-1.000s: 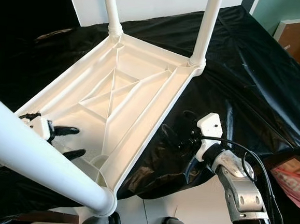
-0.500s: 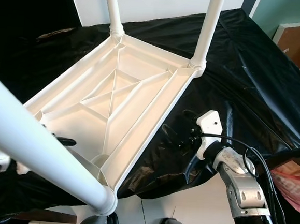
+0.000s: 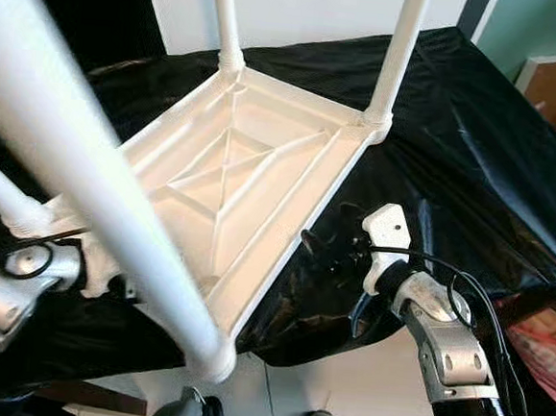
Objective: Building children table
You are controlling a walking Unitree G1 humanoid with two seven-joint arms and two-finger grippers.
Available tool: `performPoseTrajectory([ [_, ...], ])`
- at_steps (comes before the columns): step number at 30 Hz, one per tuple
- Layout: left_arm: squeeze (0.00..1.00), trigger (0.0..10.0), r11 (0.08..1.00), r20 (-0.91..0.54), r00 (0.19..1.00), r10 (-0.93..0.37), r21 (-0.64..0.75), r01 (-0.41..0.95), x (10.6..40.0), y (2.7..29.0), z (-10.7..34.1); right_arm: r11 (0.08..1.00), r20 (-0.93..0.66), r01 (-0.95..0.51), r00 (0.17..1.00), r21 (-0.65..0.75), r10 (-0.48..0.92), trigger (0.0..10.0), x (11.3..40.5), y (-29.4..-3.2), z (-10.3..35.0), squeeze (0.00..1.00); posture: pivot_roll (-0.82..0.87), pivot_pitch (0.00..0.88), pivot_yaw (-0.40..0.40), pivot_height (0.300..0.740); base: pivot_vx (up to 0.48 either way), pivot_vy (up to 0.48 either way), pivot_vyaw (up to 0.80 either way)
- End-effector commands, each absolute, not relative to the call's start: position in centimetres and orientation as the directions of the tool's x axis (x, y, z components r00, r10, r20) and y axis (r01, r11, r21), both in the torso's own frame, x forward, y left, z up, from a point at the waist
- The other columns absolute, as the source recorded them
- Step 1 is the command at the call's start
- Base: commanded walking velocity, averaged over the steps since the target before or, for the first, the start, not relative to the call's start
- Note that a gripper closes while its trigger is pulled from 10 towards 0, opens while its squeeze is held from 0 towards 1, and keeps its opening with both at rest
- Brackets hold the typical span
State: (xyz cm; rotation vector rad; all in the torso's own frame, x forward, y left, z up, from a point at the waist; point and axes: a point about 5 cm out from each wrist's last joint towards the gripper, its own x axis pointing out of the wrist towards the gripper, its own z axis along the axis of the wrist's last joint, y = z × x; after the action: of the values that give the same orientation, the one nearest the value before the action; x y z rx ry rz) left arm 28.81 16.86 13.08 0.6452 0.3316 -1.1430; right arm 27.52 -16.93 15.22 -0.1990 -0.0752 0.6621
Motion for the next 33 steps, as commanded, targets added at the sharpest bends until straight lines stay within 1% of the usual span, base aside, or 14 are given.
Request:
performPoseTrajectory([
  [1,0.0,10.0,0.486,-0.455,0.615,-0.643,0.378,0.788,30.2,17.0,12.7,0.777,-0.008,-0.597,0.794,-0.201,0.608,10.0,27.3,-17.1,15.0,0.0,-0.05,0.133,0.047,0.74,0.0,0.0,0.0],
  [4,0.0,10.0,0.47,-0.452,0.602,-0.658,0.378,0.798,30.5,16.3,12.7,0.782,-0.009,-0.59,0.799,-0.202,0.601,10.0,27.2,-17.1,14.9,0.0,-0.06,0.136,0.054,0.74,0.0,0.0,0.0],
  [7,0.0,10.0,0.446,-0.461,0.585,-0.667,0.381,0.81,30.6,16.3,12.6,0.785,-0.007,-0.586,0.802,-0.2,0.597,10.0,27.2,-17.1,14.9,0.0,-0.06,0.138,0.056,0.74,0.0,0.0,0.0],
  [12,0.0,10.0,0.473,-0.479,0.579,-0.66,0.333,0.815,30.8,16.7,12.4,0.79,-0.008,-0.579,0.807,-0.201,0.59,10.0,27.0,-17.2,14.8,0.0,-0.05,0.143,0.062,0.74,0.0,0.0,0.0],
  [13,0.0,9.7,0.477,-0.484,0.573,-0.662,0.318,0.819,30.7,16.8,12.3,0.791,-0.008,-0.577,0.809,-0.201,0.588,10.0,27.0,-17.2,14.8,0.0,-0.05,0.143,0.062,0.74,0.0,0.0,0.0],
  [14,0.0,9.7,0.477,-0.484,0.573,-0.662,0.318,0.819,30.7,16.8,12.3,0.791,-0.008,-0.577,0.809,-0.201,0.588,10.0,27.0,-17.2,14.8,0.0,-0.05,0.143,0.062,0.74,0.0,0.0,0.0],
  [15,0.0,3.7,0.485,-0.487,0.572,-0.66,0.306,0.819,30.7,16.9,12.2,0.793,-0.007,-0.575,0.81,-0.201,0.586,10.0,27.0,-17.1,14.8,0.0,-0.05,0.143,0.063,0.74,0.0,0.0,0.0],
  [16,0.0,3.7,0.485,-0.487,0.572,-0.66,0.306,0.819,30.7,16.9,12.2,0.793,-0.007,-0.575,0.81,-0.201,0.586,10.0,27.0,-17.1,14.8,0.0,-0.05,0.143,0.063,0.74,0.0,0.0,0.0],
  [17,0.0,0.0,0.489,-0.489,0.572,-0.659,0.299,0.819,30.7,17.0,12.2,0.794,-0.006,-0.574,0.811,-0.201,0.585,10.0,27.1,-17.1,14.8,0.0,-0.05,0.144,0.063,0.74,0.0,0.0,0.0],
  [24,0.0,0.0,0.482,-0.517,0.56,-0.648,0.291,0.826,30.8,17.0,11.7,0.795,-0.002,-0.572,0.812,-0.202,0.583,10.0,27.2,-17.0,14.9,0.0,-0.04,0.143,0.062,0.74,0.0,0.0,0.0],
  [27,0.0,0.0,0.493,-0.504,0.574,-0.646,0.298,0.817,31.1,16.4,11.8,0.797,0.001,-0.569,0.814,-0.202,0.581,10.0,27.2,-16.9,14.9,0.0,-0.04,0.144,0.064,0.74,0.0,0.0,0.0],
  [30,0.0,0.0,0.506,-0.483,0.586,-0.65,0.301,0.808,31.4,15.7,11.9,0.8,0.005,-0.565,0.816,-0.201,0.578,10.0,27.3,-16.9,14.9,0.0,-0.04,0.143,0.064,0.74,0.0,0.0,0.0],
  [33,0.0,0.0,0.504,-0.437,0.582,-0.686,0.291,0.813,31.5,13.6,12.3,0.835,0.023,-0.519,0.847,-0.18,0.531,10.0,27.6,-17.2,14.9,0.0,-0.04,0.141,0.066,0.74,0.0,0.0,0.0],
])
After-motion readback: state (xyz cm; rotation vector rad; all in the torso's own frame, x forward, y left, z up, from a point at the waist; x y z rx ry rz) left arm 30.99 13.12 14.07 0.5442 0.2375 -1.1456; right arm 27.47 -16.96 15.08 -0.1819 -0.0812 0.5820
